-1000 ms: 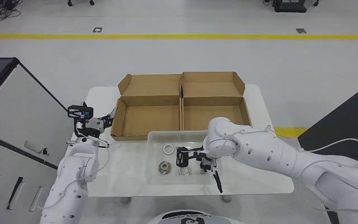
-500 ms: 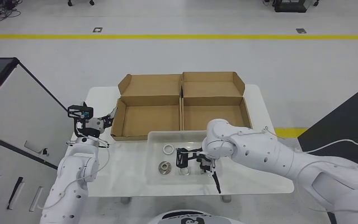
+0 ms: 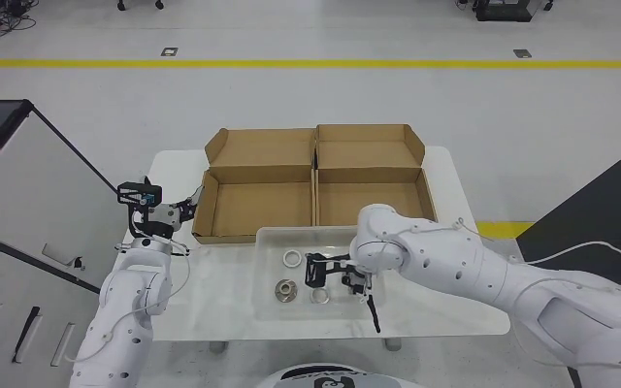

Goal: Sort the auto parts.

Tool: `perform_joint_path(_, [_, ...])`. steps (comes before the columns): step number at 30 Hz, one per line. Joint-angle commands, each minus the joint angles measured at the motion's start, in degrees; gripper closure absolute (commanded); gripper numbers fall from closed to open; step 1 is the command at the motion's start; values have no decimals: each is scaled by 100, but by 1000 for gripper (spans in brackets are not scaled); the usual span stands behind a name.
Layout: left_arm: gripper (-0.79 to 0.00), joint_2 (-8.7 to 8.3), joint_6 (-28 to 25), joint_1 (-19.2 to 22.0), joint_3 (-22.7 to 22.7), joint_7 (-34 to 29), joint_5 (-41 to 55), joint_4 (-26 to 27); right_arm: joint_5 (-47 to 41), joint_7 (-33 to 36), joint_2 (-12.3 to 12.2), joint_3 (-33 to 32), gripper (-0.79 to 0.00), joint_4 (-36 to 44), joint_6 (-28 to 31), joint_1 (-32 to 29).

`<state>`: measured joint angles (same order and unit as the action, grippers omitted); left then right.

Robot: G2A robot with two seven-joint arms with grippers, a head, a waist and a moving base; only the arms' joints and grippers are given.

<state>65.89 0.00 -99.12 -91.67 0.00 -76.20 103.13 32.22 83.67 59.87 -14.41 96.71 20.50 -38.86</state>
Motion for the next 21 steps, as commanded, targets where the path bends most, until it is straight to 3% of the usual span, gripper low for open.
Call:
perform_joint_path(1, [-785,0,0,0,0,0,0,0,-90,31,-40,-107,0,140,-20,30])
perform_joint_path(11, [-785,0,0,0,0,0,0,0,-990,-369,-487,-1011,0,886,380,2])
perform_joint_path(21, [-785,0,0,0,0,0,0,0,-2032,-1374,-1146,-2222,0,864,1385,-474])
